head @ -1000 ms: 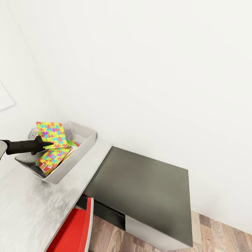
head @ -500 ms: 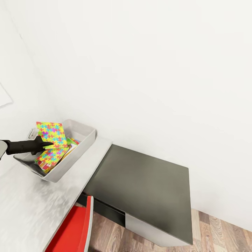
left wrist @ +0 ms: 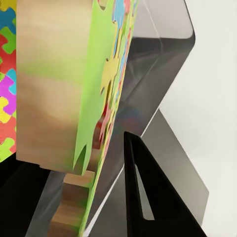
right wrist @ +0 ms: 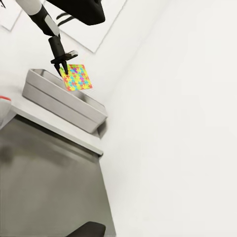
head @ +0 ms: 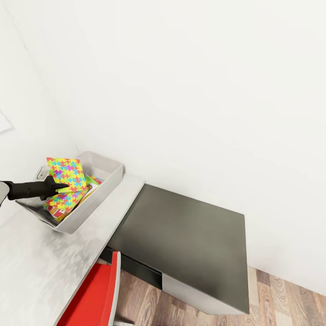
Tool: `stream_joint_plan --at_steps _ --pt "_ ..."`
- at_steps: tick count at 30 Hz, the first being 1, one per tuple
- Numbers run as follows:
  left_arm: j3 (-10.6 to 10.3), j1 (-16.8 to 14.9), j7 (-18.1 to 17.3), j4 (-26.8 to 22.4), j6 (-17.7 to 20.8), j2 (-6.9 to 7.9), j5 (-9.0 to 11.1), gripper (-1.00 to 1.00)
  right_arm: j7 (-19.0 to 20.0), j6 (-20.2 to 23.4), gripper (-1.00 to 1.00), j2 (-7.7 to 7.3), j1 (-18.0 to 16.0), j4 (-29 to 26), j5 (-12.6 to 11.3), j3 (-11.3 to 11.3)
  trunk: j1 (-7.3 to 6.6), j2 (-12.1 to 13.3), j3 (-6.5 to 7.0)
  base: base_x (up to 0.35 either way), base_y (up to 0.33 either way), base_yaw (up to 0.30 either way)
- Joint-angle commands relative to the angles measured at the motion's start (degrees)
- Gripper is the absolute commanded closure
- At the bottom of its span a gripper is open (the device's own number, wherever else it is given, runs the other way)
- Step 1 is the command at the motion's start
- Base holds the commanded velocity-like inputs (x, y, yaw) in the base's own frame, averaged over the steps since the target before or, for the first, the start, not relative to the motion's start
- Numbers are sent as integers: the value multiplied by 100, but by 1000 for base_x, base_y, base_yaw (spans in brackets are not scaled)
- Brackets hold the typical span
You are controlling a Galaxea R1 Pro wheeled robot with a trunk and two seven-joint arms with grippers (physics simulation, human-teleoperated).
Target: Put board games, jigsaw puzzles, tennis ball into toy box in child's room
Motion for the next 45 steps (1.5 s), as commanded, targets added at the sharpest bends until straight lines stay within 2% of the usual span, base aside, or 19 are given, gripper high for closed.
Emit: stream_joint_plan --at_steps 1,13,20,23,25,28,32,35,40,45 --pt "27 -6 -41 0 21 -2 -44 100 5 60 -100 -3 2 -4 -22 5 3 -11 -18 0 0 0" --pt "31 -4 -41 -14 16 15 -44 100 5 60 -100 -3 2 -1 -25 3 3 -11 -130 0 0 0" --pt "43 -5 -41 -29 13 89 -44 100 5 45 -100 9 2 12 -32 -3 3 -11 -190 0 0 0" --pt "182 -6 -37 -26 17 104 -44 100 5 29 -100 20 2 13 -32 -4 3 -11 -198 0 0 0" --pt "474 -2 -27 -19 20 110 -49 100 5 15 -100 28 2 14 -32 -7 3 -11 -200 0 0 0" --pt "679 -5 40 -11 21 111 -51 100 5 11 -100 32 2 14 -32 -11 3 -11 -201 0 0 0" --pt "863 -4 219 -7 21 106 -46 100 5 7 -100 37 2 14 -32 -12 3 -11 -202 0 0 0" --pt "1151 -4 427 -5 21 99 -37 100 5 2 -100 38 2 14 -32 -13 3 -11 -202 0 0 0" --pt "1315 -5 491 -5 26 95 -40 100 3 0 -100 39 2 14 -32 -13 3 -11 -202 0 0 0" --pt "1347 -7 501 -5 34 74 -28 100 5 6 -100 39 2 20 -32 -13 3 -11 -202 0 0 0"
